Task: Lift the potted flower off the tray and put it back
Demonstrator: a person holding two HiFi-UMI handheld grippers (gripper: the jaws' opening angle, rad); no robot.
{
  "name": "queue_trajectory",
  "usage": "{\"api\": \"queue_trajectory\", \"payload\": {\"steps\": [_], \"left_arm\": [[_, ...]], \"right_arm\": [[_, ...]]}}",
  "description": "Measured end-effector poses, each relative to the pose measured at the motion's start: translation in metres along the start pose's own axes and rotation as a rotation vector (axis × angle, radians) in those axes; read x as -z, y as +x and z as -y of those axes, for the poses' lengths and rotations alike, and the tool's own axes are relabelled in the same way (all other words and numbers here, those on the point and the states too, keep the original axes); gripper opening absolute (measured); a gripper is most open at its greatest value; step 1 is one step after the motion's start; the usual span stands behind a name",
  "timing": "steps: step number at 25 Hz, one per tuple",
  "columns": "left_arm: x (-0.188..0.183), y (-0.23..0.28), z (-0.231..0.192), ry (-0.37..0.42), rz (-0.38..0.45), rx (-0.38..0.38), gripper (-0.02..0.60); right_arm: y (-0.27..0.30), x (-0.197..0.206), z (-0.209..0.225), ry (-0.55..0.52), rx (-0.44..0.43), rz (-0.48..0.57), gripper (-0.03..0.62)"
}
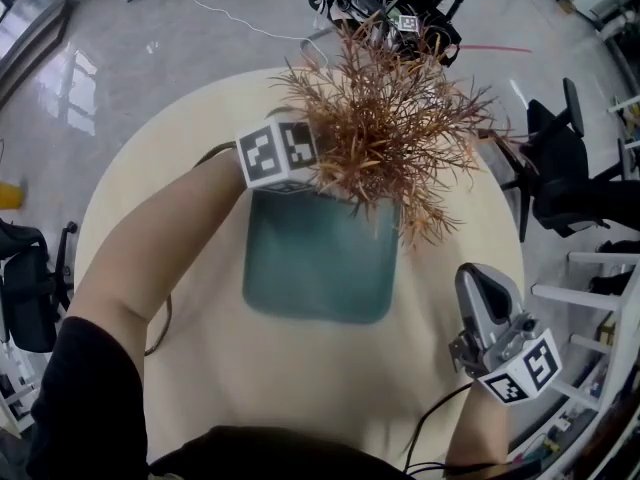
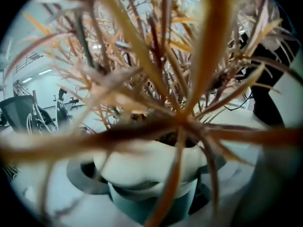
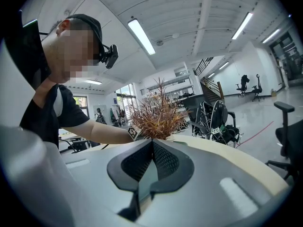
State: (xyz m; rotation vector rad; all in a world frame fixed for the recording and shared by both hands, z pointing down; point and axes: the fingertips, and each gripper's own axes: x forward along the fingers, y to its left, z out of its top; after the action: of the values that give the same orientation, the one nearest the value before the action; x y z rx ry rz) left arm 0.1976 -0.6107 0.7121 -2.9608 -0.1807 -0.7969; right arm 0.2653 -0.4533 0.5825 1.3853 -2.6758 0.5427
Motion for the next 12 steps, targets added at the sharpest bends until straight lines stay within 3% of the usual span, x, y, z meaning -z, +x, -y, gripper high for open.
{"api": "queue_trajectory", "payload": {"steps": [12], "left_arm": [[0.006,-0.016,-0.009,-0.066,0.008,-0.044,0.54]], "right_arm": [[-0.015,0.006,0.01,0.031,0.059,0.004,0.015]]}}
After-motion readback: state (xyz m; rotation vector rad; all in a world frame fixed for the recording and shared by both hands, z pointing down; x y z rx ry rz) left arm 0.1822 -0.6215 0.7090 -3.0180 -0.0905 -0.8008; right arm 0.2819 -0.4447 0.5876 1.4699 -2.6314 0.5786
